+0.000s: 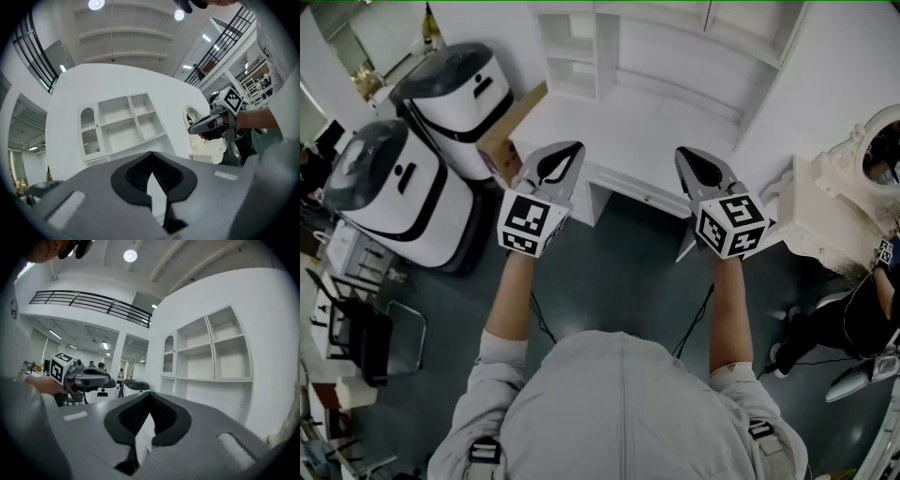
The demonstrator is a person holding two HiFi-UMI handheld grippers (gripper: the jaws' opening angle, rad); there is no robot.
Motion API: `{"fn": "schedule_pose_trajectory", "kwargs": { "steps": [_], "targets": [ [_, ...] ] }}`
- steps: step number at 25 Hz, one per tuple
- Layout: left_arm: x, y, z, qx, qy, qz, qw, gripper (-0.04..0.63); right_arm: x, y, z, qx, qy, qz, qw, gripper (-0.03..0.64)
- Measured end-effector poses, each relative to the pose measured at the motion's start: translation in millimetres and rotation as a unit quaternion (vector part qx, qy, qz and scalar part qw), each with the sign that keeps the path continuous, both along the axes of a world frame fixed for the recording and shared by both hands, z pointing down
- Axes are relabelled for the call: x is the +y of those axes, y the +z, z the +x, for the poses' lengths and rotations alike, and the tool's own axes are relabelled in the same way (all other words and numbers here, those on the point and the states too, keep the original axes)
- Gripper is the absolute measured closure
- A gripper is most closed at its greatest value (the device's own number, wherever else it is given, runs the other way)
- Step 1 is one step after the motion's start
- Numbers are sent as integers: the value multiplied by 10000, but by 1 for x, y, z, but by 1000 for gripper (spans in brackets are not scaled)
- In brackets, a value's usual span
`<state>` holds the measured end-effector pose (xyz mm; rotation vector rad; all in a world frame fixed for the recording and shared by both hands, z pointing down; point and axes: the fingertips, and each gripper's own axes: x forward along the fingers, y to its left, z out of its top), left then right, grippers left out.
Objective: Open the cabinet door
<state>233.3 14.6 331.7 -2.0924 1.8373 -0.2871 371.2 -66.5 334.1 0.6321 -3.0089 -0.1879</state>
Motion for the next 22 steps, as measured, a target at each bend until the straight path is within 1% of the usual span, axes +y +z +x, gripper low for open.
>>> {"fn": "schedule_pose_trajectory", "kwargs": {
  "steps": [4,8,11,14,17,19,22],
  "targets": [
    [-5,6,3,66,-59,-84,9999,578,-8,2,5,-160,50,-146,9998,615],
    [-6,9,7,152,-170,-166,9996,578,-15,0,13,-382,-27,-286,9989,615],
    [-5,14,10,185,-256,-232,9992,578,-16,5,15,-343,-143,-278,9989,615],
    [-5,14,15,187,-354,-272,9988,578,-20,13,17,-345,-316,-521,9975,615],
    [-6,12,17,304,-489,-211,9981,578,-27,19,23,-228,-389,-636,9970,615],
    [-8,12,15,341,-552,-207,9977,578,-30,18,23,-185,-433,-622,9970,615],
    [-13,10,8,350,-609,-158,9974,578,-37,12,20,-150,-396,-474,9980,615]
  ]
}}
